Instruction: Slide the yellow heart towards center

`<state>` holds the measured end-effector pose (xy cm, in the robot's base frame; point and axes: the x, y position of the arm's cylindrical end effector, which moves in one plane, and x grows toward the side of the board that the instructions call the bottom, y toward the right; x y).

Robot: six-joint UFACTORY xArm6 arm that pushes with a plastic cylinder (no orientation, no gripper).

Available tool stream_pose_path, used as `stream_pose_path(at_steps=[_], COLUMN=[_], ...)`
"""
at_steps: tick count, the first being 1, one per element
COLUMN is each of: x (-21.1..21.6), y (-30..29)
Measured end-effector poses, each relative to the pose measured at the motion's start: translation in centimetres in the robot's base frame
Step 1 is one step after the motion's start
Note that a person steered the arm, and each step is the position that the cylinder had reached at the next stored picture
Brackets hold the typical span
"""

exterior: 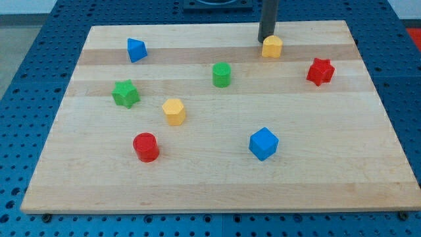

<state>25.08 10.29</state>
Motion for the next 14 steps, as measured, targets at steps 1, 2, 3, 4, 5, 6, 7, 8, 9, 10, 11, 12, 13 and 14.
stream_pose_path(at_steps=[1,2,3,4,5,6,7,8,9,10,11,12,13,14], x=[-0.4,-0.4,-0.4,-0.1,0.8,1.2,2.6,2.7,3.4,5.1,6.8,8.6,9.5,9.7], y=[1.1,3.6,4.1,3.8,1.5,-1.7,-1.9,-1.5,-1.4,-1.4,-1.4,-1.3,-1.3,1.1])
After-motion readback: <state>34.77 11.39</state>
